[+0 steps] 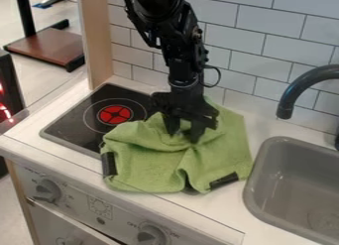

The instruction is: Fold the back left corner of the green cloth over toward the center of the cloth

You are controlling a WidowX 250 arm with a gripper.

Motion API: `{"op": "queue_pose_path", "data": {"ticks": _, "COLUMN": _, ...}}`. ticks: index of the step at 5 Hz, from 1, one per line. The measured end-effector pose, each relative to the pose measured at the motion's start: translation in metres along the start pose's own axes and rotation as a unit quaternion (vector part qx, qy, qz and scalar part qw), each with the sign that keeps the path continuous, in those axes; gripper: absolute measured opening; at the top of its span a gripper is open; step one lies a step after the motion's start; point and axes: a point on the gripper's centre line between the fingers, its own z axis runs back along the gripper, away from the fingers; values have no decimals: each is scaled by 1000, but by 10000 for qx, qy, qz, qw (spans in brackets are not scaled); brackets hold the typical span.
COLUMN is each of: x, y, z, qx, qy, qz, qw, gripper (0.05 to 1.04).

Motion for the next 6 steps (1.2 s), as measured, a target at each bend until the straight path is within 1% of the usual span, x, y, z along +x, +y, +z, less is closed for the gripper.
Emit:
{"op": "queue_pose_path", "data": {"ticks": 1, "x": -4, "y": 2, "z": 0, "qx": 35, "qy": 118, "qz": 21, "qw": 9999, "gripper": 1014}}
{"op": "queue_pose_path", "data": {"ticks": 2, "x": -1, "y": -1, "z": 12, "qx": -30, "qy": 82, "qz": 88, "qw": 9999, "gripper": 1009}}
{"op": "queue_pose_path", "data": {"ticks": 3, "x": 13, "y": -5, "z": 34, "qx": -145, "qy": -141, "qz": 183, "qw": 9996, "gripper": 999}}
{"op": "queue_pose_path", "data": {"ticks": 4, "x": 23, "y": -9, "z": 59, "qx": -300, "qy": -260, "qz": 256, "qw": 9989, "gripper": 999}}
{"op": "queue_pose_path", "data": {"ticks": 5, "x": 29, "y": -9, "z": 82, "qx": -424, "qy": -446, "qz": 322, "qw": 9976, "gripper": 999}}
{"op": "queue_pose_path", "data": {"ticks": 6, "x": 32, "y": -10, "z": 96, "qx": -508, "qy": -511, "qz": 235, "qw": 9971, "gripper": 999}}
